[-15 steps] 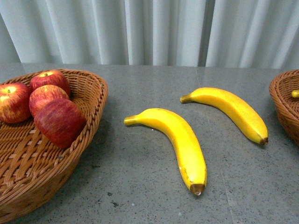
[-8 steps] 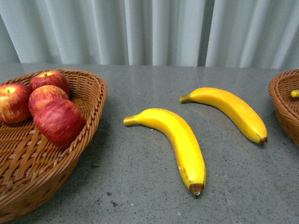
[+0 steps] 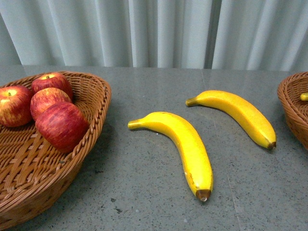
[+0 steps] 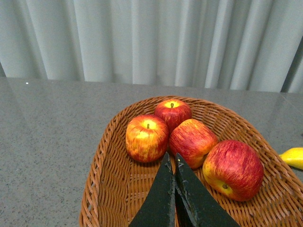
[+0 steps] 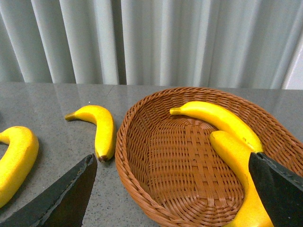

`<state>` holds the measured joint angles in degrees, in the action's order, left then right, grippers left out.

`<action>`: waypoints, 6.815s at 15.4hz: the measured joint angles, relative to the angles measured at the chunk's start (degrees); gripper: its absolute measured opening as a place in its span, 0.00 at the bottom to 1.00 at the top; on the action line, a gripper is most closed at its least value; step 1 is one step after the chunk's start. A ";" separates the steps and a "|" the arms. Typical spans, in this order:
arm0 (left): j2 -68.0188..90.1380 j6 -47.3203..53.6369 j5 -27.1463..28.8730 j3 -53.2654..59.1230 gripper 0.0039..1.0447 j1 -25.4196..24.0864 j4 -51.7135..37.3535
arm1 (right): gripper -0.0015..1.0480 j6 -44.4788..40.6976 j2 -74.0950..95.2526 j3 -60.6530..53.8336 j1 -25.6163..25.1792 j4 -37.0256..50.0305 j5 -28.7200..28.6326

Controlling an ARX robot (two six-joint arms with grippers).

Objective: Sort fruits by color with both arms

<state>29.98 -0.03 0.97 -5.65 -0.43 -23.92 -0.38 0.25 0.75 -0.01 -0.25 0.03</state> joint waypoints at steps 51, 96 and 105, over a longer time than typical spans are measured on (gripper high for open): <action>-29.40 0.04 -0.94 4.83 0.94 0.46 24.15 | 0.94 17.20 66.12 33.75 17.66 34.62 -3.89; -29.40 0.04 -0.96 4.83 0.94 0.46 24.13 | 0.34 -7.02 89.15 59.69 2.82 6.80 -14.84; -29.40 0.04 -0.94 4.83 0.94 0.46 24.13 | 0.34 -29.75 87.47 51.82 -17.33 0.92 -17.66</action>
<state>0.58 0.01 0.03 -0.82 0.03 0.21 -30.13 87.72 52.58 -17.34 0.67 -17.63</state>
